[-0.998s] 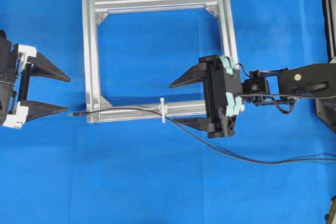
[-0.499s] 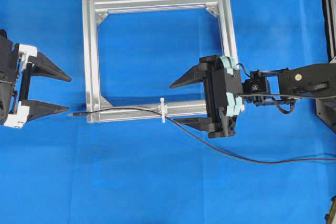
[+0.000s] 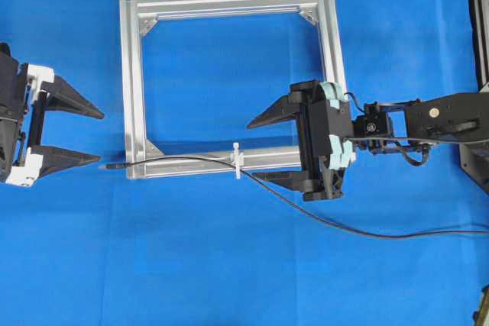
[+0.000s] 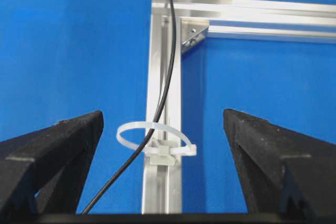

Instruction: Insert the wire through the string loop located in the center.

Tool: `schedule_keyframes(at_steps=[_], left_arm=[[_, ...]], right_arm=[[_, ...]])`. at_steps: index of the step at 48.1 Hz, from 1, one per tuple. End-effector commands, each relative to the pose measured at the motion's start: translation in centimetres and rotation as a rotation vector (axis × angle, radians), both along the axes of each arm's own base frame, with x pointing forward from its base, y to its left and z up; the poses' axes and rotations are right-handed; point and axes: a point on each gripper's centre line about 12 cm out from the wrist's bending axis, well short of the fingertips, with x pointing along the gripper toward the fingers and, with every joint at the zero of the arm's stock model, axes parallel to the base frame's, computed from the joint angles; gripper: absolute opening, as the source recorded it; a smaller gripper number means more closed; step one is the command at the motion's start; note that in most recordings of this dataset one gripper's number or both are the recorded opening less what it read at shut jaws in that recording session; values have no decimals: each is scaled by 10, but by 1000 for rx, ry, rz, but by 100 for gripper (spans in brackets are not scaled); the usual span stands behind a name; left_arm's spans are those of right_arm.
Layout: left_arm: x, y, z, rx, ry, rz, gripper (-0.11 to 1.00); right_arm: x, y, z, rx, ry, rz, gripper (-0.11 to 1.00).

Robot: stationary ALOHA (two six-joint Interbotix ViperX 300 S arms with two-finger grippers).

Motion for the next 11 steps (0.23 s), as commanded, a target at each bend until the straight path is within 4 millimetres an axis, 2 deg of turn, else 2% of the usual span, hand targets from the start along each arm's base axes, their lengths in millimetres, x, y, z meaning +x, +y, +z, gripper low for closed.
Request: schedule_keyframes(at_steps=[1,11], left_arm=[[5,0,8,2,-28,1,84],[5,0,8,2,-28,1,84]], right_arm=[[0,-1,11,2,-34,-1,83],[0,-1,11,7,-33,-4,83]])
